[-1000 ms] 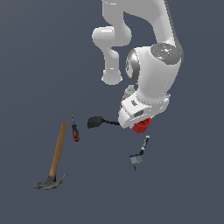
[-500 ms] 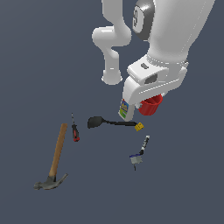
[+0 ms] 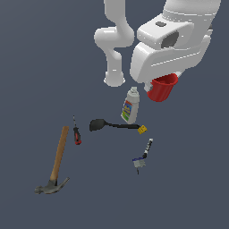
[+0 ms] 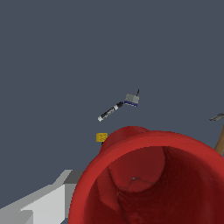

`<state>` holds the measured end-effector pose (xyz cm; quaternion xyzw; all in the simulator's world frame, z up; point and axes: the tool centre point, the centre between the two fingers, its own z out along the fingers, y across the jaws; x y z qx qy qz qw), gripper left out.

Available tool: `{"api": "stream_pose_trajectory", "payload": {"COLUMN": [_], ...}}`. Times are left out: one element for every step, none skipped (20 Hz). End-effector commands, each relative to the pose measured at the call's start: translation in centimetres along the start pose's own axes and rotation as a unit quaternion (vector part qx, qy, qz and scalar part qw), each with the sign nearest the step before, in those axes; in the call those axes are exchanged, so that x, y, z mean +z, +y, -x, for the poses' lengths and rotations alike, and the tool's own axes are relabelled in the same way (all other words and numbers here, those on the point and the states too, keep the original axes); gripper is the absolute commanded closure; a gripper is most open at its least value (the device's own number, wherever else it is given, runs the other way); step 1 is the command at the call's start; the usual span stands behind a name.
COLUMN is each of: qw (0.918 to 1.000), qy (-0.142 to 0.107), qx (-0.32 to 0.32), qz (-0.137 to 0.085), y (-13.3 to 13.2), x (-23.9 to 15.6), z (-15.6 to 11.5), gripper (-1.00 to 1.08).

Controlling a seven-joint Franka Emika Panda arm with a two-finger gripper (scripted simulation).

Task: Pick up a designated object from a clutter of objects.

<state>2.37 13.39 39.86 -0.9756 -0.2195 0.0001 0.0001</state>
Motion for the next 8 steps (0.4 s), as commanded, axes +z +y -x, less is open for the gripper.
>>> {"api": "stream_pose_trajectory", "payload": {"qw": [1.0, 1.0, 1.0, 1.0, 1.0, 1.0, 1.0, 1.0], "qy": [0.0, 0.0, 0.0, 0.0, 0.0, 0.0, 0.0, 0.0], "qx": [0.0, 0.0, 0.0, 0.0, 0.0, 0.0, 0.0, 0.0], "qz": [0.0, 0.0, 0.0, 0.0, 0.0, 0.0, 0.0, 0.0], "y": [-0.1, -0.1, -0.1, -0.1, -0.1, -0.2, -0.2, -0.2], "x": [-1.3, -1.6, -1.9, -2.1, -2.3, -2.4, -2.5, -2.5], "z": [0.0, 0.0, 0.0, 0.0, -0.1, -0.1, -0.1, -0.1], "gripper": [1.08, 1.08, 1.08, 1.08, 1.08, 1.08, 1.08, 1.08]}}
